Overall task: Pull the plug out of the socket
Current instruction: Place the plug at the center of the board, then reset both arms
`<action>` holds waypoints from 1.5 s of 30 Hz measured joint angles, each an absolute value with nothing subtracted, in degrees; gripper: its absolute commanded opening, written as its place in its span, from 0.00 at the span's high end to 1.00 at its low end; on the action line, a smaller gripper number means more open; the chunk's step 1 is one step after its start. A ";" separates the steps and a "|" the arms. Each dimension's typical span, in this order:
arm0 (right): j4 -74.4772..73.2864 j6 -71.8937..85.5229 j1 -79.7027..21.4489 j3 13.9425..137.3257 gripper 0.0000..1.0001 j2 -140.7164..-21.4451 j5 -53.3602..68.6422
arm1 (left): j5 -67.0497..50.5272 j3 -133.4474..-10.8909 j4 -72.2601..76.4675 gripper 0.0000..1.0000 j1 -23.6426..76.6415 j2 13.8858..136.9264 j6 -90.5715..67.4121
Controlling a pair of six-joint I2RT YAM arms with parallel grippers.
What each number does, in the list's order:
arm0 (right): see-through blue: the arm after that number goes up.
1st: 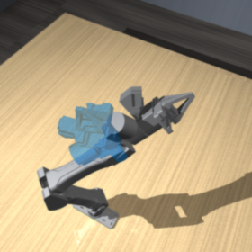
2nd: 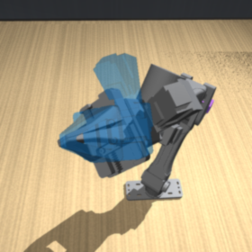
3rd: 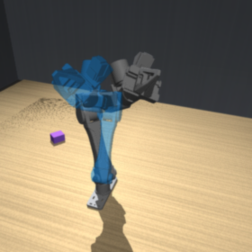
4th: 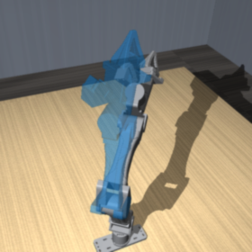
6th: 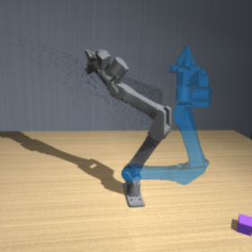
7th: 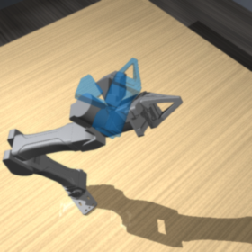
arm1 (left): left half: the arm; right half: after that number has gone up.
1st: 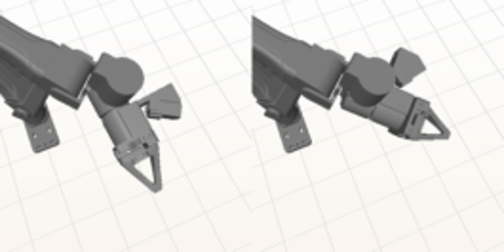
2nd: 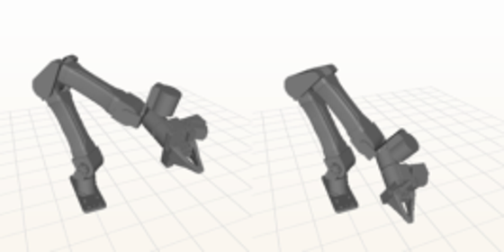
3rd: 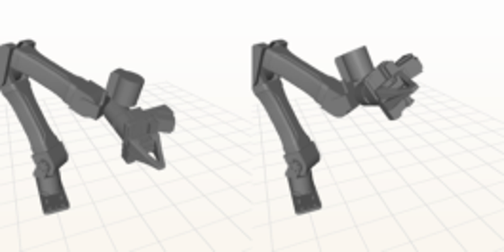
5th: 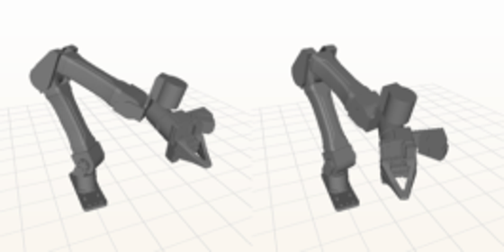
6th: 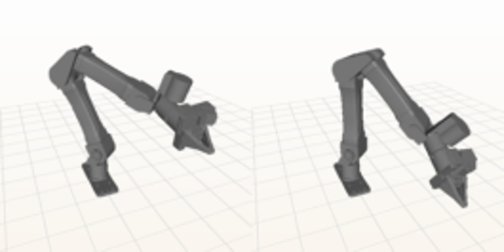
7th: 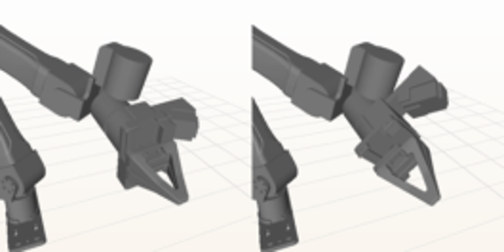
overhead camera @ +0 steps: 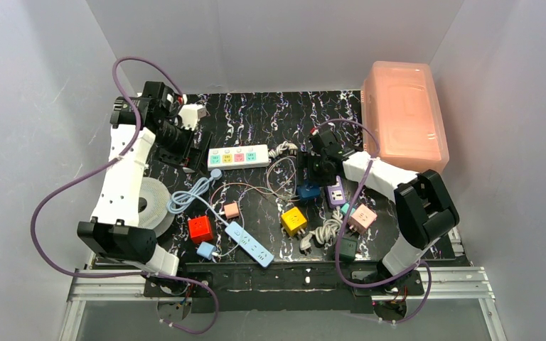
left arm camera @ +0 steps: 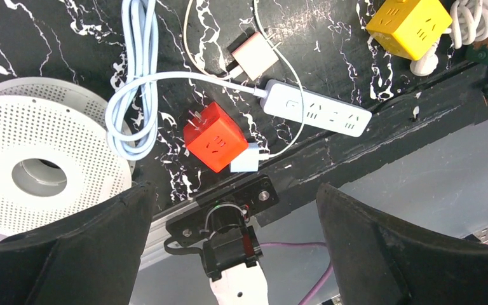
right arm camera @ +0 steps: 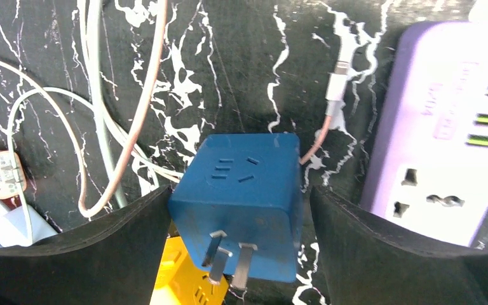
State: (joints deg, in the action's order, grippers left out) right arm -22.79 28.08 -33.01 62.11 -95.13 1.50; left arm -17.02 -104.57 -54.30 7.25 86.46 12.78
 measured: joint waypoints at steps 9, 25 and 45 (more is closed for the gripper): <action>-30.35 25.76 -33.15 67.29 0.12 -81.06 -6.09 | -15.75 -104.18 -54.08 0.02 6.20 84.58 10.22; -31.22 21.71 -33.12 61.34 0.10 -51.46 -22.06 | -13.45 -95.85 -52.51 0.02 0.58 81.03 4.91; -2.11 13.45 -33.08 32.36 0.09 -44.38 -32.36 | -9.02 -52.14 -14.24 0.00 0.54 61.95 2.55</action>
State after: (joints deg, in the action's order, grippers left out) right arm -2.11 13.45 -33.08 32.36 -44.38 -32.36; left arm -9.02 -52.14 -14.24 0.54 61.95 2.55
